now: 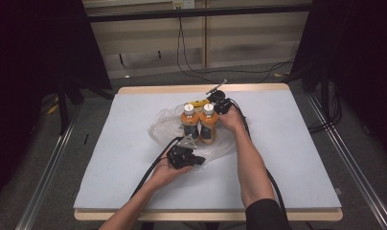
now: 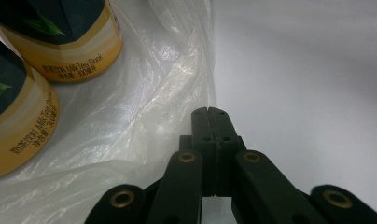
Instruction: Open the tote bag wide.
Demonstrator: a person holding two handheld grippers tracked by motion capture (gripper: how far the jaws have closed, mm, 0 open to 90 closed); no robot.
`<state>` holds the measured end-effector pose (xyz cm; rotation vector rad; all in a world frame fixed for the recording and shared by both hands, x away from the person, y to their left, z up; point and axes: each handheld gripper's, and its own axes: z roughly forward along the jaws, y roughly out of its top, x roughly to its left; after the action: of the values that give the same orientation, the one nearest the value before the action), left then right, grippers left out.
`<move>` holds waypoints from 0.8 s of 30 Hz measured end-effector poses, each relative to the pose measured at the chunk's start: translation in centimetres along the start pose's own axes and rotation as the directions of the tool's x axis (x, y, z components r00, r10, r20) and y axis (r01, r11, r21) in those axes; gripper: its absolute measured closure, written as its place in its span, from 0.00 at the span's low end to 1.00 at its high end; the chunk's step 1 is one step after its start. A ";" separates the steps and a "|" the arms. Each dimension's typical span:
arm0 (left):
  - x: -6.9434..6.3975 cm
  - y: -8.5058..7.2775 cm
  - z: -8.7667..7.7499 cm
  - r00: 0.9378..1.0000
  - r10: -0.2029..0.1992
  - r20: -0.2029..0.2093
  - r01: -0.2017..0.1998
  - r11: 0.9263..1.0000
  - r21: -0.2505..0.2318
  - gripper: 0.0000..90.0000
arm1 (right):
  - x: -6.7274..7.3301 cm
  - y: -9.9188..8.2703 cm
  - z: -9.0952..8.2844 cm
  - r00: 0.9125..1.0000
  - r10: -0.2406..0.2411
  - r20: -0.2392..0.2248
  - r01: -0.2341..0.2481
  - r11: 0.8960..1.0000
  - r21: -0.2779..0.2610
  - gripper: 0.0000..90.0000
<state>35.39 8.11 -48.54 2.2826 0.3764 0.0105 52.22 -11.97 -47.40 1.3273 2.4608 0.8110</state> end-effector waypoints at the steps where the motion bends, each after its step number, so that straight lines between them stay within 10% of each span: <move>1: 0.0 0.0 0.0 1.000 0.000 0.000 0.000 1.000 0.000 1.00 | 0.0 0.0 0.0 1.000 0.000 0.000 0.000 1.000 0.000 1.00; 16: 0.5 -0.1 -0.4 1.000 -0.024 -0.005 0.024 1.000 0.004 1.00 | 0.9 1.0 0.7 0.999 -0.014 -0.049 0.014 1.000 -0.006 1.00; 24: 0.5 -0.2 -0.9 0.999 -0.050 0.000 0.050 0.999 -0.017 1.00 | 0.1 -0.1 -2.0 0.992 0.008 -0.125 -0.022 0.993 -0.112 1.00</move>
<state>35.68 9.02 -48.14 2.2557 0.4326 -0.0109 51.20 -12.67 -45.83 1.2936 2.4581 1.0509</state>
